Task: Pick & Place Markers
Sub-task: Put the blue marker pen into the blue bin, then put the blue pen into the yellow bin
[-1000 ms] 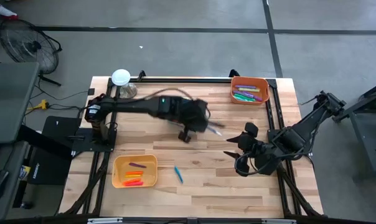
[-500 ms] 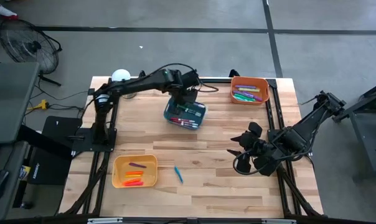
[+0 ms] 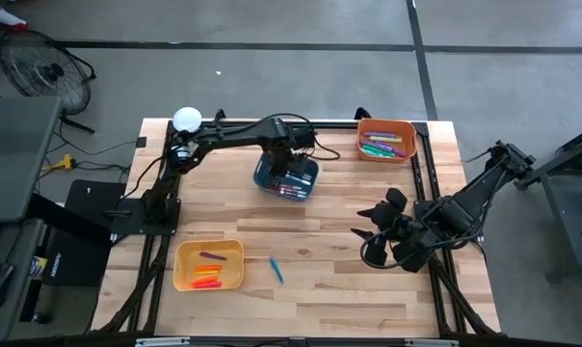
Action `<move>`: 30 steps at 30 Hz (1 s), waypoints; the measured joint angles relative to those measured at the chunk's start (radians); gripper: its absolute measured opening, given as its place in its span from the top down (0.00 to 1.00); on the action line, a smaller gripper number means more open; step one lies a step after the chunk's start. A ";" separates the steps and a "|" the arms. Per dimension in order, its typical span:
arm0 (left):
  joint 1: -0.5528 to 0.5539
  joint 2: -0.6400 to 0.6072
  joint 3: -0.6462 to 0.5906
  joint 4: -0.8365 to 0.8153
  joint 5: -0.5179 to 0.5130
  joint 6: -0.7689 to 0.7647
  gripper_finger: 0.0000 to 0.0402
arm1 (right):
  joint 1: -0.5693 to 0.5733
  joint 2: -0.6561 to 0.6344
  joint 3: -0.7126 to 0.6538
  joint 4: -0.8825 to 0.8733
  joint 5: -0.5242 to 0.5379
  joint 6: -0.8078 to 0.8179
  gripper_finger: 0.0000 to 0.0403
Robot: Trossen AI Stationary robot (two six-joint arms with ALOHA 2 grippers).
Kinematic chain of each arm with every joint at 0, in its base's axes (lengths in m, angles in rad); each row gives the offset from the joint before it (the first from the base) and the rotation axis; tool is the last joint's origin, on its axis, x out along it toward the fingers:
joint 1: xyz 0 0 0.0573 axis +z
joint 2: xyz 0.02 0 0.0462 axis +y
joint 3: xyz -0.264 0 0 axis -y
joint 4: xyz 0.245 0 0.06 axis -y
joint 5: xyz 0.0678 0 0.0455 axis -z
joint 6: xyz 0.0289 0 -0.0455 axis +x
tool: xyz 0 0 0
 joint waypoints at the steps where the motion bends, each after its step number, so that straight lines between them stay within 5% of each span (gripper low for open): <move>1: 0.000 0.001 0.000 -0.009 0.000 0.001 0.95 | 0.000 0.000 0.000 -0.001 0.000 0.000 0.48; 11: 0.000 0.002 0.000 0.013 0.000 0.025 0.94 | 0.000 0.000 0.000 -0.016 -0.003 0.000 0.48; 19: -0.001 0.002 0.000 0.009 0.000 -0.005 0.76 | 0.000 0.000 0.000 -0.042 -0.008 -0.011 0.48; 30: -0.003 0.002 -0.001 -0.090 0.028 -0.145 0.74 | 0.000 0.000 0.000 -0.051 -0.037 -0.016 0.48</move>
